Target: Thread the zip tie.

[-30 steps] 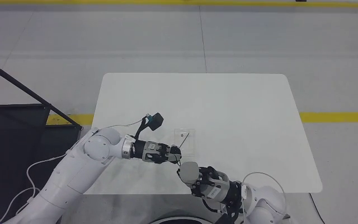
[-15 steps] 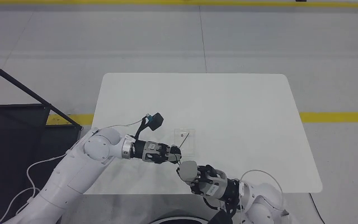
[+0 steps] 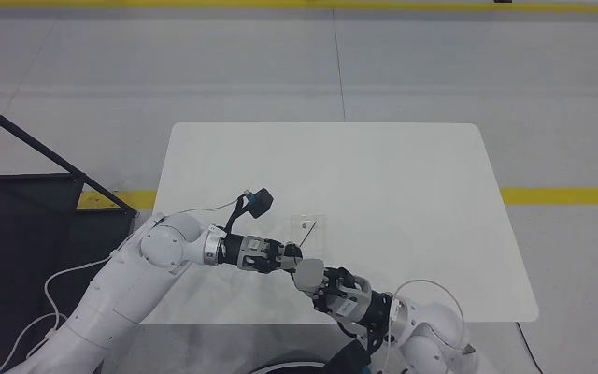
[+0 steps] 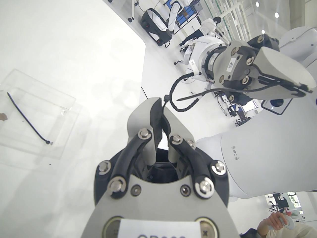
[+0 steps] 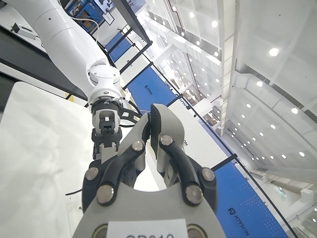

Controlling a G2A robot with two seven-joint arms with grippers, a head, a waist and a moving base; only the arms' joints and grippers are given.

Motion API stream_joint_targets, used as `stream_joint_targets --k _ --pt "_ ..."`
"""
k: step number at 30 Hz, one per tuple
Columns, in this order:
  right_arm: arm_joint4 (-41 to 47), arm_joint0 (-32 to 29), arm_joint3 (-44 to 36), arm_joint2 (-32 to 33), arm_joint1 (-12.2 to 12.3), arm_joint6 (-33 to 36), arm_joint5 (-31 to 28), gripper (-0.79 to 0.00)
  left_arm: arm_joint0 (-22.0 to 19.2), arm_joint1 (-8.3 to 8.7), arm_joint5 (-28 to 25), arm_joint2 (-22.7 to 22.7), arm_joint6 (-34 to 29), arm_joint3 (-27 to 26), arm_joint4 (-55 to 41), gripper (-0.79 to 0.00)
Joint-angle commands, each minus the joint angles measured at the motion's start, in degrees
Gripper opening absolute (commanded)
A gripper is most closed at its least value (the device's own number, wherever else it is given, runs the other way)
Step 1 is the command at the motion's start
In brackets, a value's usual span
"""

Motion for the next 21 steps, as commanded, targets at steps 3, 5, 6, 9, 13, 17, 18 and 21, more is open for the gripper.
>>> stream_joint_targets --k 3,5,6,9,13,17,18,21 --pt "-0.04 0.2 0.12 -0.22 0.01 0.2 0.22 -0.785 0.0 0.0 0.0 0.0 0.0 0.0 0.0 -0.785" --pt "0.0 0.25 0.2 -0.27 0.03 0.33 0.17 -0.785 0.0 0.0 0.0 0.0 0.0 0.0 0.0 -0.785" --pt "-0.03 0.26 0.25 -0.23 0.05 0.35 0.25 -0.785 0.0 0.0 0.0 0.0 0.0 0.0 0.0 -0.785" --pt "0.13 0.09 0.27 0.03 0.13 0.18 0.42 -0.785 0.0 0.0 0.0 0.0 0.0 0.0 0.0 -0.785" --pt "0.09 -0.29 0.13 0.44 0.29 -0.08 0.47 -0.785 0.0 0.0 0.0 0.0 0.0 0.0 0.0 -0.785" --pt "0.05 -0.36 0.19 0.6 0.4 -0.18 0.26 -0.785 0.0 0.0 0.0 0.0 0.0 0.0 0.0 -0.785" --pt "0.09 -0.31 0.27 0.6 0.41 -0.13 0.2 -0.785 0.0 0.0 0.0 0.0 0.0 0.0 0.0 -0.785" --pt "0.21 -0.11 0.38 0.52 0.43 0.04 0.09 -0.785 0.0 0.0 0.0 0.0 0.0 0.0 0.0 -0.785"
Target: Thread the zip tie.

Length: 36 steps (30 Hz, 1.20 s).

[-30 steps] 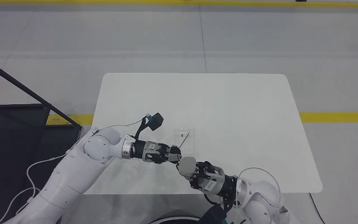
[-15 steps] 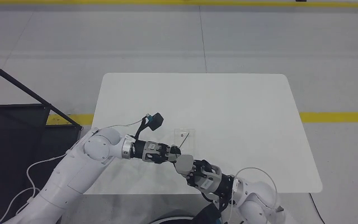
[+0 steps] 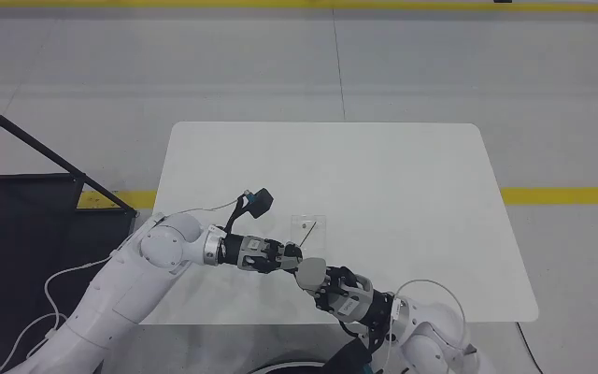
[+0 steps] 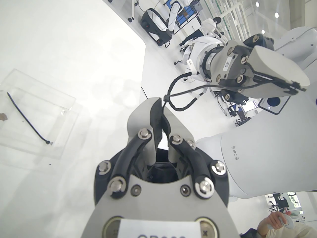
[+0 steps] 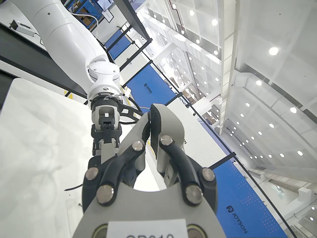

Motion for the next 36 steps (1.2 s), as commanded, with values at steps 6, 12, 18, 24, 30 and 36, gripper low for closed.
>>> stream_joint_targets --k 6,12,18,24,30,36 --pt "-0.01 0.49 0.1 -0.43 0.01 0.8 -0.29 -0.785 0.0 0.0 0.0 0.0 0.0 0.0 0.0 -0.785" --pt "-0.38 0.26 -0.21 -0.55 0.13 0.33 0.09 -0.785 0.0 0.0 0.0 0.0 0.0 0.0 0.0 -0.785" --pt "-0.53 0.1 -0.26 -0.38 0.29 -0.2 -0.04 -0.785 0.0 0.0 0.0 0.0 0.0 0.0 0.0 -0.785" --pt "-0.39 0.23 -0.19 -0.41 0.37 -0.03 -0.13 -0.785 0.0 0.0 0.0 0.0 0.0 0.0 0.0 -0.785" --pt "-0.31 0.49 -0.02 -0.5 0.39 0.42 0.12 -0.785 0.0 0.0 0.0 0.0 0.0 0.0 0.0 -0.785" --pt "-0.08 0.64 0.06 -0.73 0.39 0.74 0.52 -0.785 0.0 0.0 0.0 0.0 0.0 0.0 0.0 -0.785"
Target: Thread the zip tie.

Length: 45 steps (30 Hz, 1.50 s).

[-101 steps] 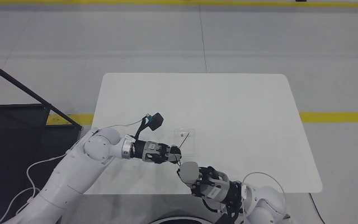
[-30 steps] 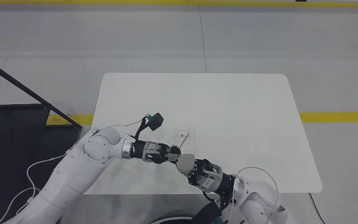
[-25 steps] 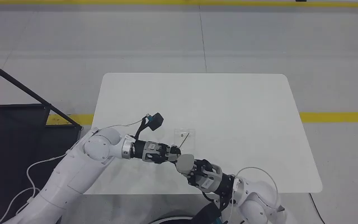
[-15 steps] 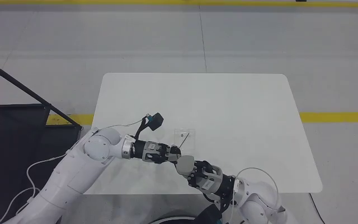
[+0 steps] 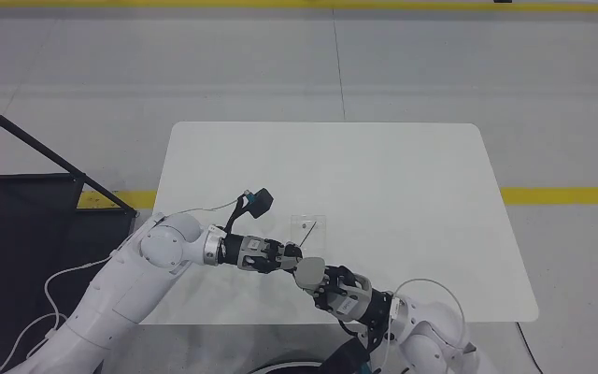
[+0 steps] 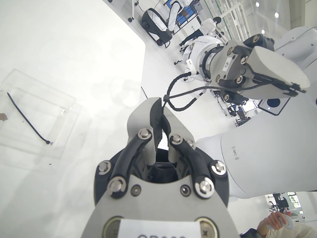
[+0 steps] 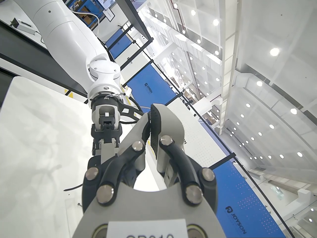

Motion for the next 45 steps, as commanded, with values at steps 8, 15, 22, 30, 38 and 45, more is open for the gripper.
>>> stream_joint_targets --k 8,15,22,30,38,45 --pt "-0.41 0.41 0.16 -0.35 0.08 0.46 -0.72 -0.785 0.0 0.0 0.0 0.0 0.0 0.0 0.0 -0.785" --pt "-2.34 0.8 0.02 -0.42 0.4 0.37 -3.5 -0.785 0.0 0.0 0.0 0.0 0.0 0.0 0.0 -0.785" --pt "-3.78 1.03 -0.24 -0.33 0.73 0.98 -5.97 -0.785 0.0 0.0 0.0 0.0 0.0 0.0 0.0 -0.785" --pt "-4.64 1.01 -0.58 -0.09 1.08 1.36 -7.56 -0.785 0.85 -0.03 1.25 -0.22 2.18 -1.38 1.86 -0.785" --pt "-5.38 0.69 -1.01 0.4 1.48 1.67 -8.8 -0.785 1.89 0.1 1.26 -1.38 4.18 -2.51 3.37 -0.785" --pt "-5.7 0.53 -1.3 0.65 1.77 1.87 -9.46 -0.785 2.79 0.25 1.6 -2.74 6.7 -2.88 6.77 -0.785"
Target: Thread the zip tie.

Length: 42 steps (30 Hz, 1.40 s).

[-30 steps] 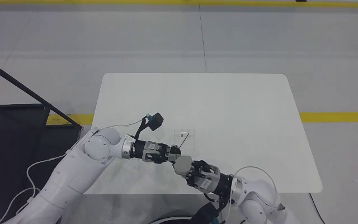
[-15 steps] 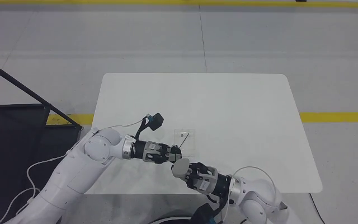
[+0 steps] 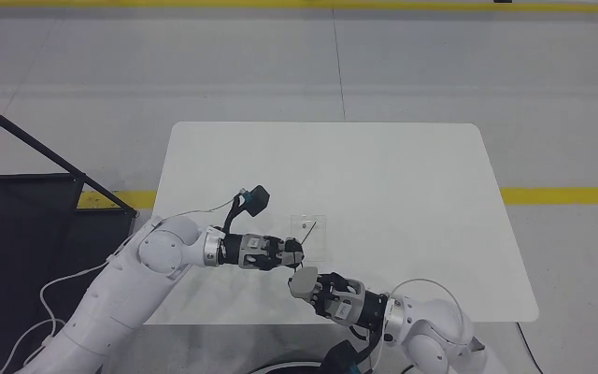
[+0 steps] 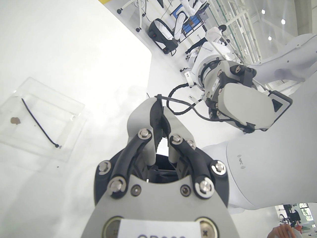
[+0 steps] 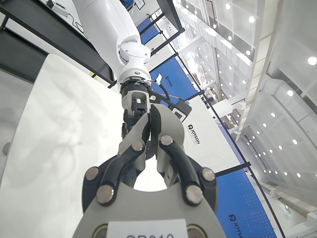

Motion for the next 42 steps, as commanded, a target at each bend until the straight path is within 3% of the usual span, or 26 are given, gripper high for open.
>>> stream_joint_targets --k 1,30,42 --pt "-0.12 0.01 -0.03 0.0 0.07 0.06 -0.24 -0.785 0.36 0.03 0.35 -0.33 0.99 -0.38 1.59 -0.785" --pt "-1.39 1.44 -0.3 -1.7 0.69 3.88 -3.83 -0.785 4.36 0.32 -1.28 -3.63 8.93 -4.18 11.11 -0.785" --pt "-0.22 1.32 -0.21 -1.78 0.84 4.85 -2.62 -0.785 7.52 0.22 -1.04 -5.37 17.12 -8.02 23.49 -0.785"
